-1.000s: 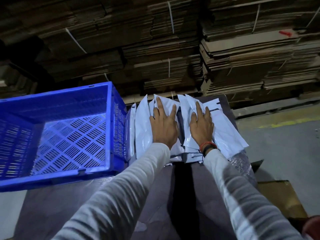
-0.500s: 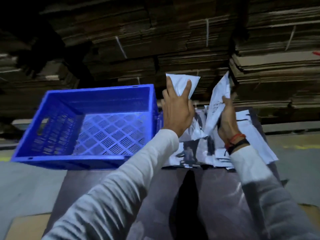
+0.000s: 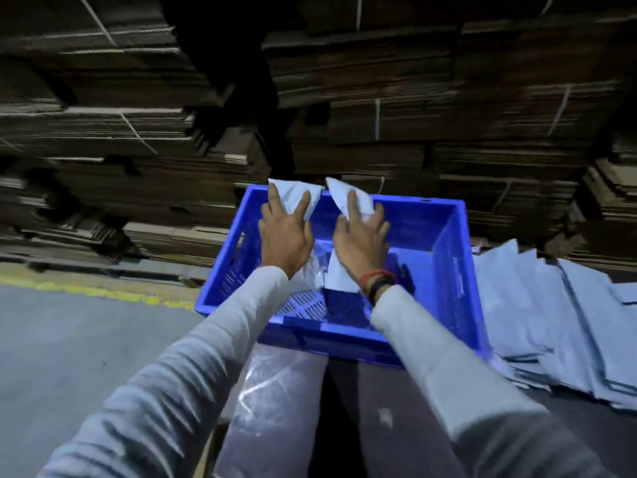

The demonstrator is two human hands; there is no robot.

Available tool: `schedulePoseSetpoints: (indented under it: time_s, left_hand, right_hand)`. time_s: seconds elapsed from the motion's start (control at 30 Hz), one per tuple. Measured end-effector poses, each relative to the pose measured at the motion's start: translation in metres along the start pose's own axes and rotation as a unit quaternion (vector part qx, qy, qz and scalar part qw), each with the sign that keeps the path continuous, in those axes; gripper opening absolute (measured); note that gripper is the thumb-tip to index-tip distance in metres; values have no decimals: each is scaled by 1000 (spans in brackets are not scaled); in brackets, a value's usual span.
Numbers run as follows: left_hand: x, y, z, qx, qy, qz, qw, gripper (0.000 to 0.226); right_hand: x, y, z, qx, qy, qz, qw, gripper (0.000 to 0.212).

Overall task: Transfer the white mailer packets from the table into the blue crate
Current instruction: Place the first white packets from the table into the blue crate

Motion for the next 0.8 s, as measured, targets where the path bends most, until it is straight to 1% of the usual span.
schedulePoseSetpoints:
  time_s: [0.13,0.23,0.4,0.6,0.8]
  left_hand:
    - [-9,-59,-38,-26,-39,-14,999,59]
    - [-9,-80,-66,-27,-68,-10,997,58]
    - [-6,-81,-93,-32,-94,-17,995,57]
    - [-9,-76,-106,-33,-90,-28,995,57]
    - [-3,-88,-137,-55,-148,-29,987,59]
  right_hand:
    - [2,-8,-84,92,-27,5,995,60]
    - [1,0,-118,137,-29,0,990,62]
    - [-6,20,-134,178,-27,-23,983,62]
    - [-15,35,-136,196,-34,-41,979,63]
    - [-15,49,-158,199,-64,-60,976,66]
Point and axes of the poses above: each hand's wrist, its own x-axis away from the middle knuckle, its own z-axis out of the back of the hand, y = z × x, the point moved 8 cm from there along -x, towards the middle knuckle, and after that the axes turned 9 degrees about -x, right-handed, at the moved point
